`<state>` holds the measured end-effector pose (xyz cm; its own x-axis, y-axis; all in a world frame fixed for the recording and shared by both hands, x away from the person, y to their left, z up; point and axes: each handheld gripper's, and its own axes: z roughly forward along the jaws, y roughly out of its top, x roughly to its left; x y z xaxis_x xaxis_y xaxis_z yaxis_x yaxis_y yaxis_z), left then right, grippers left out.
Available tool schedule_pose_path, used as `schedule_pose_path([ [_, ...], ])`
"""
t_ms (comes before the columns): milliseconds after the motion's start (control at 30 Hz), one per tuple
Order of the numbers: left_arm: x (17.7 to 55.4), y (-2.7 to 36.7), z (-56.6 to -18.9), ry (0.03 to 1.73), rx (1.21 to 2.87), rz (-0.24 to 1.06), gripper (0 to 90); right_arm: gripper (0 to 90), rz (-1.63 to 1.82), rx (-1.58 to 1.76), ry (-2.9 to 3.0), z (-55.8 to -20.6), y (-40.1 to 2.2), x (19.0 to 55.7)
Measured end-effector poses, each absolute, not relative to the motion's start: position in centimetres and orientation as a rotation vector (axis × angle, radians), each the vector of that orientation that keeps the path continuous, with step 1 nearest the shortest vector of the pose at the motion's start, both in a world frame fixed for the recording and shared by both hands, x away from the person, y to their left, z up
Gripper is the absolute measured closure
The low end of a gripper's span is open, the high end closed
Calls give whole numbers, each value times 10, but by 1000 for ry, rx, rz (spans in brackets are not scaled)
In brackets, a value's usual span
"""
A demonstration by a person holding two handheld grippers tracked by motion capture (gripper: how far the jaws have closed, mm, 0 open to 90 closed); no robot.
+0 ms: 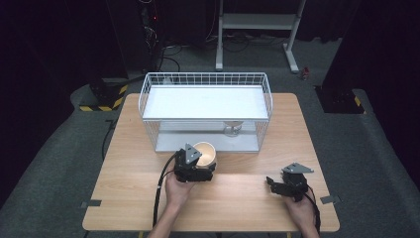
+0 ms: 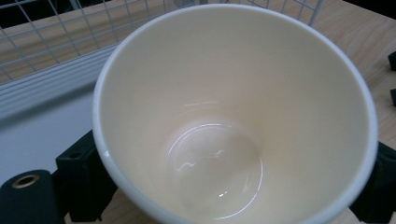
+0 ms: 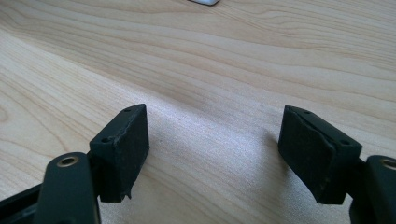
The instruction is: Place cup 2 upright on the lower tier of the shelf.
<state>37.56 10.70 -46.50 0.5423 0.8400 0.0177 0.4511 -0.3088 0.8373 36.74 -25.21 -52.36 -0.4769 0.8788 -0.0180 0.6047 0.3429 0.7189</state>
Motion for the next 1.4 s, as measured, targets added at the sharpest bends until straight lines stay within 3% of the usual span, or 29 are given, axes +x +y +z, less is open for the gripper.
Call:
schedule_pose_path([
  [300, 394, 115, -465, 1124, 1951, 630, 91, 247, 924, 1305, 2207, -524, -252, 367],
  [867, 428, 124, -475, 1267, 1889, 590, 92, 247, 925, 1312, 2205, -523, -252, 367],
  [1400, 442, 121, -480, 1283, 1904, 649, 91, 247, 925, 1313, 2205, -523, -252, 367],
])
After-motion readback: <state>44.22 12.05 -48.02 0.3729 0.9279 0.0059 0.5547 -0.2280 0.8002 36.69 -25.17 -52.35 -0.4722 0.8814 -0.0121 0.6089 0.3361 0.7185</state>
